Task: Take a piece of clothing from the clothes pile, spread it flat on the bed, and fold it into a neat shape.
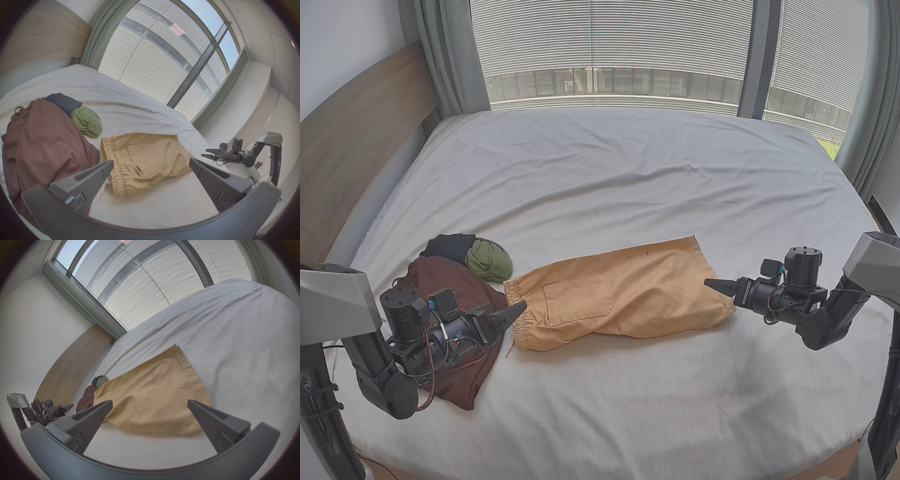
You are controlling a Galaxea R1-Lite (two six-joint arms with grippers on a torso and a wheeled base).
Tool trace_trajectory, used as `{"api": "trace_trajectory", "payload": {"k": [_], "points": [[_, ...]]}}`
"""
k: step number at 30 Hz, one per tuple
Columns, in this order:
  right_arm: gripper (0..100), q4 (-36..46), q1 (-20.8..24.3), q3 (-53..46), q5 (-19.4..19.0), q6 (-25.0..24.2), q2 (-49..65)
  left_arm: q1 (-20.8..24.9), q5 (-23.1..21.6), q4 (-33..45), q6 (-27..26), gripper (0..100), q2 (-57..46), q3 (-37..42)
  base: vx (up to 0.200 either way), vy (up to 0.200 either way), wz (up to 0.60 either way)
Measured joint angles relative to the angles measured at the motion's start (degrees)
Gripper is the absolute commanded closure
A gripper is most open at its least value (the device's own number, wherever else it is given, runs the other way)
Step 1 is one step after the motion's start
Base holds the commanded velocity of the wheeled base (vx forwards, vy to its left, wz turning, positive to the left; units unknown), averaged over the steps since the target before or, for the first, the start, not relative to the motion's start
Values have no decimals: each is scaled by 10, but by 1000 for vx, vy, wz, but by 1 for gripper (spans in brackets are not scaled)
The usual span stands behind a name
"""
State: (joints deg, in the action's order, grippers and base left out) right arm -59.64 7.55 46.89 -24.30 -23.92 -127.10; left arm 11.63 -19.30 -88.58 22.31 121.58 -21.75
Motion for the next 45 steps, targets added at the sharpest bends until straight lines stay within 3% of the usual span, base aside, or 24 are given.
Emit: {"api": "trace_trajectory", "payload": {"k": [6,28,34,45], "points": [[0,28,2,0,0,0,-17,-3,17,-1,-16,0,18,-2,0,0,0],[0,51,-1,34,10,-6,-90,-5,17,-1,-12,0,43,-9,0,0,0],[0,93,0,33,10,-6,-91,-5,17,-1,-12,0,46,-9,0,0,0],[0,38,7,57,10,-36,-124,-5,17,-1,-12,0,53,-10,0,0,0]]}}
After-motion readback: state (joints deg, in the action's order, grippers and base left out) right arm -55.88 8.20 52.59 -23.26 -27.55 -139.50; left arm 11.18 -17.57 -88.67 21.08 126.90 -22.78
